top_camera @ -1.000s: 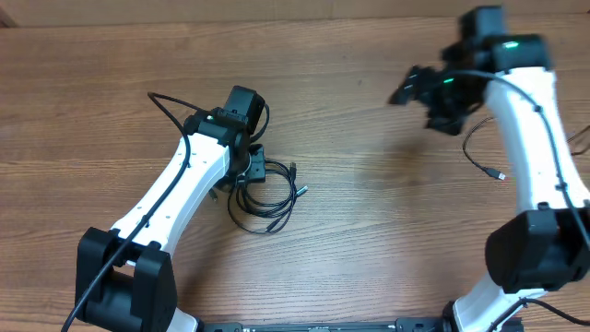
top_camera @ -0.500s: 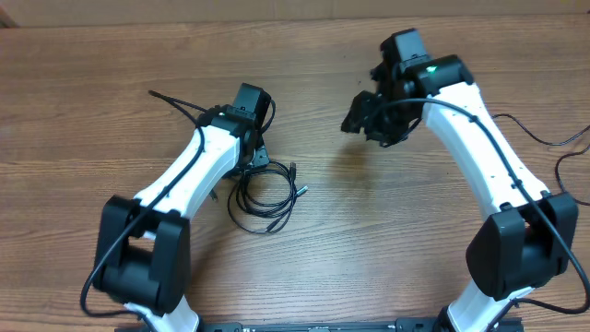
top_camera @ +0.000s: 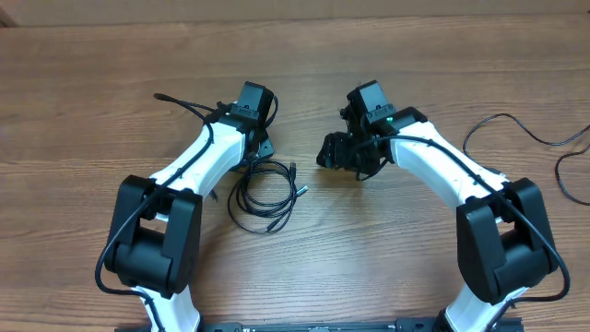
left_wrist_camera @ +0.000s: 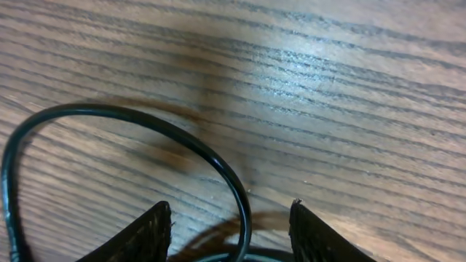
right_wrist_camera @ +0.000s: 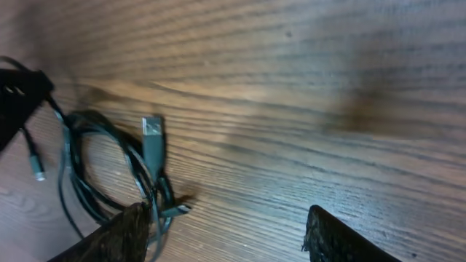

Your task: Untangle cables

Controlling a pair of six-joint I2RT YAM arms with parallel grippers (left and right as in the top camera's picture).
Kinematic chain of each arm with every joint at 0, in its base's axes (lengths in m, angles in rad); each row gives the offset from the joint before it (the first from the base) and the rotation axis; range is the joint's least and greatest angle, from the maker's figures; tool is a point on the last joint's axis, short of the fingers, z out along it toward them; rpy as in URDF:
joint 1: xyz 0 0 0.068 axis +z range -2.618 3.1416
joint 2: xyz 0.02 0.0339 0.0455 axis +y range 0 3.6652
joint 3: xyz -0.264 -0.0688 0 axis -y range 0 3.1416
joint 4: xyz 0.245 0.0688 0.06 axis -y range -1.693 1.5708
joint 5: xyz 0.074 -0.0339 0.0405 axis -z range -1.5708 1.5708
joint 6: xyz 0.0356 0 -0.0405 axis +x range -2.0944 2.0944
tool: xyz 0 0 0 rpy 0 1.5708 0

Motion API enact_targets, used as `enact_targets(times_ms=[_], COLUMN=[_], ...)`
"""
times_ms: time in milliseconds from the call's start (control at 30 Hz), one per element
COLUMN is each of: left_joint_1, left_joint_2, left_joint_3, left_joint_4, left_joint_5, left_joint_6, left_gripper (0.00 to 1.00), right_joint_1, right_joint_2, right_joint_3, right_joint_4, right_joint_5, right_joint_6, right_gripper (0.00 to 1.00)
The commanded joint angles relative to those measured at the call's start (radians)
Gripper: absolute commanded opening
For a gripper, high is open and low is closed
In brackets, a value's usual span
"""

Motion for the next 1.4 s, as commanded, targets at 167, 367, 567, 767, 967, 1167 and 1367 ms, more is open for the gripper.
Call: enact_targets(times_ms=[167, 367, 567, 767, 967, 1167, 1367], left_joint_1=[0.026, 0.024, 0.029, 0.072, 0.125, 0.143, 0.143], left_joint_2=[0.055, 0.055, 0.053, 0.02, -0.019, -0.021, -0.02], left_joint_3=[0.0, 0.0, 0.007, 0.134, 0.349, 0.473, 0.471], left_joint_4=[0.0, -0.002, -0.015, -0.169, -0.373, -0.501, -0.57], left_joint_5=[0.013, 0.013, 0.043, 0.278, 0.617, 0.852, 0.862], left_joint_6=[-0.048, -0.048, -0.021, 0.154, 0.32, 0.4, 0.403], left_gripper=[0.5, 0.37, 0.04, 0.04, 0.04, 0.04, 0.04], right_joint_1=[0.005, 0.005, 0.005, 0.005, 0.005, 0.005, 0.005], right_joint_2=[-0.005, -0.005, -0.005, -0.005, -0.005, -0.005, -0.005], right_joint_3=[-0.09, -0.09, -0.091, -0.091, -0.091, -0.092, -0.092], right_joint_4=[0.098, 0.101, 0.101, 0.101, 0.103, 0.101, 0.09], right_joint_5=[0.005, 0.005, 0.005, -0.007, -0.162, -0.195, -0.247], right_joint_6=[0.018, 0.019, 0.019, 0.019, 0.019, 0.019, 0.019], right_gripper=[0.68, 0.68, 0.68, 0.77, 0.8, 0.8, 0.8])
